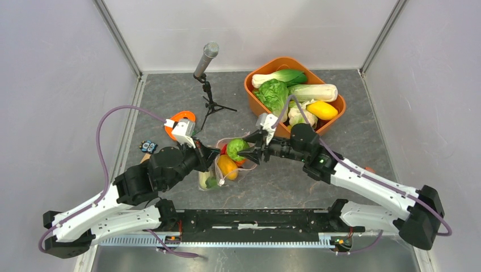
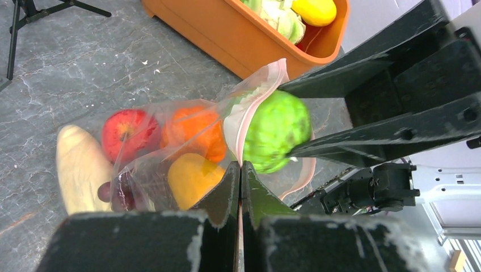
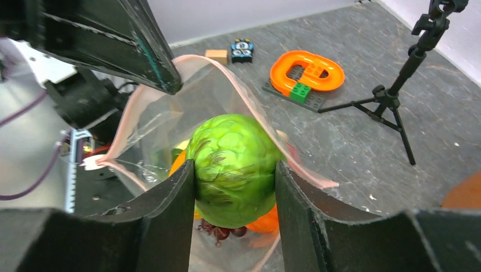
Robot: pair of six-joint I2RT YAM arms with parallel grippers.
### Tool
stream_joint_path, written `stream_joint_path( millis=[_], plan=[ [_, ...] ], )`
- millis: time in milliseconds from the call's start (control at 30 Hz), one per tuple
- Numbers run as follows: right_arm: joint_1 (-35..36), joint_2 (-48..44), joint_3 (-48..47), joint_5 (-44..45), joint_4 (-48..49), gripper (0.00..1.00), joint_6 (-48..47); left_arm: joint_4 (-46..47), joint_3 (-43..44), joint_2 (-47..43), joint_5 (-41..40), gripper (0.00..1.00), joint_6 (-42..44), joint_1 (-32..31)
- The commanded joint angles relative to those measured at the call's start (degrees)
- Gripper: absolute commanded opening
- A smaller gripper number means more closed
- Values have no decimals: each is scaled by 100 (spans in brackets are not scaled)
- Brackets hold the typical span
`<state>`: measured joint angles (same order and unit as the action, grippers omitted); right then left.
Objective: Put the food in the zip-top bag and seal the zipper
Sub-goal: Place the fake vegetable in the zipper food storage bag.
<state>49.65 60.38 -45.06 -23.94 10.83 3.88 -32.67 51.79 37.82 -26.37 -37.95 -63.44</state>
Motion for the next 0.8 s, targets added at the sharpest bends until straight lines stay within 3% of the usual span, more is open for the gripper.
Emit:
stream_joint_path(
  millis=[0,300,467,767],
  plan=[
    [503,315,-414,1371,-259,46,-794,191,210,-66,-25,2,-28,7],
    [1227,506,-456,3287,145,56,-1361,182,222,-49,8,2,-19,6],
    [1285,697,-675,3026,288,57,-1440,262,236,-5,69,2,-5,1],
    [1322,838,-917,3204,-531,75,-1542,234,218,-72,27,2,-1,6]
  ],
)
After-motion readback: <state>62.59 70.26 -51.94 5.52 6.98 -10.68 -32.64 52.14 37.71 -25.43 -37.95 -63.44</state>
